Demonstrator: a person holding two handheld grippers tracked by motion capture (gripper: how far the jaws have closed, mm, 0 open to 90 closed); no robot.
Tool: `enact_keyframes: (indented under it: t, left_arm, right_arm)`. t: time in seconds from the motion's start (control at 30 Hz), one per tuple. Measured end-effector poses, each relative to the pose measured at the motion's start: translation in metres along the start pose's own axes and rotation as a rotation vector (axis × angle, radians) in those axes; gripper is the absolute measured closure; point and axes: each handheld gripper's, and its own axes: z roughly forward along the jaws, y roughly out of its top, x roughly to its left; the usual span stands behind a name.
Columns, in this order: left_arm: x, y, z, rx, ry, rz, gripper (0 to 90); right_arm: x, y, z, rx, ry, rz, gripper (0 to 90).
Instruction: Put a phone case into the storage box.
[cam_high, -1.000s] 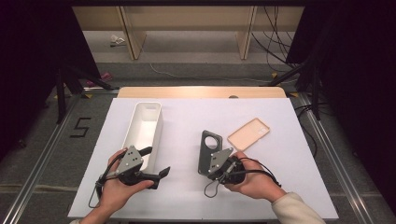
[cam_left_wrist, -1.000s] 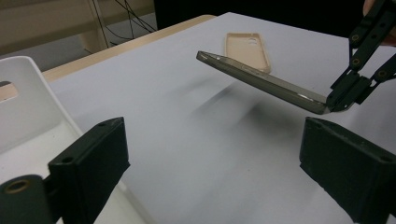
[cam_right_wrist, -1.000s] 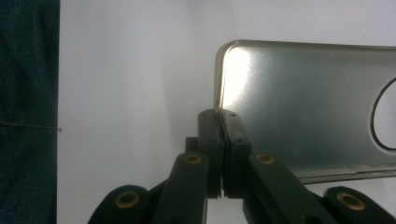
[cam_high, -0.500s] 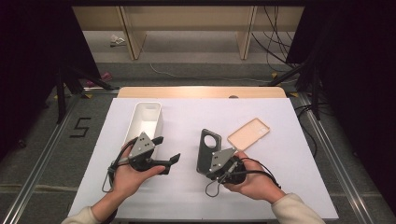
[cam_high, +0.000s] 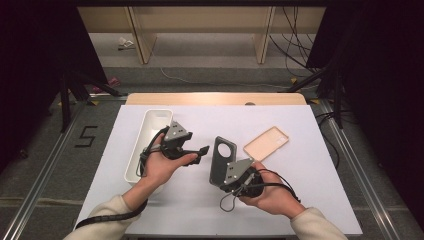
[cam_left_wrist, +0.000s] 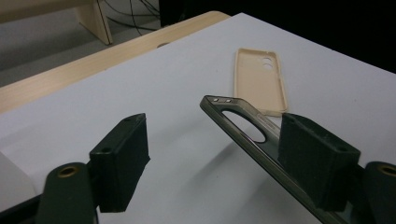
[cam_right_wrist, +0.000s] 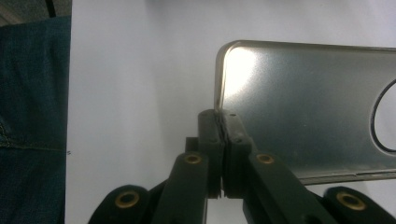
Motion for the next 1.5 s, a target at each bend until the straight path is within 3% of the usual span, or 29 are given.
enact_keyframes:
  t: [0.1,0.2,0.43,0.73,0.9,1.13,1.43,1.5]
  left_arm:
    - [0.0,0.006,0.01,0.028,-0.01,-0.032,28.4]
    - [-0.001,0.012,0.02,0.06,-0.021,-0.033,32.1]
    - [0.002,0.022,0.045,0.168,-0.019,-0.092,39.8]
    - [0.006,0.021,0.059,0.244,-0.077,-0.206,51.1]
    - [0.007,0.019,0.06,0.236,-0.093,-0.243,61.2]
    - [0.004,0.02,0.055,0.166,-0.12,-0.308,70.1]
    - [-0.016,0.03,0.047,0.076,-0.172,-0.294,79.3]
    - [-0.022,0.033,0.045,0.055,-0.18,-0.272,81.2]
  right_arm:
    - [0.0,0.001,0.0,-0.007,-0.007,-0.009,88.9]
    - [0.001,0.002,0.0,-0.009,-0.008,-0.012,88.9]
    - [0.003,0.006,-0.001,-0.018,-0.016,-0.022,88.9]
    - [0.004,0.008,-0.003,-0.024,-0.027,-0.039,88.9]
    - [0.005,0.009,-0.003,-0.022,-0.027,-0.05,88.9]
    - [0.006,0.008,0.002,0.002,-0.036,-0.074,88.9]
    - [0.007,0.006,0.009,0.041,-0.052,-0.096,88.9]
    - [0.008,0.006,0.009,0.054,-0.057,-0.081,88.6]
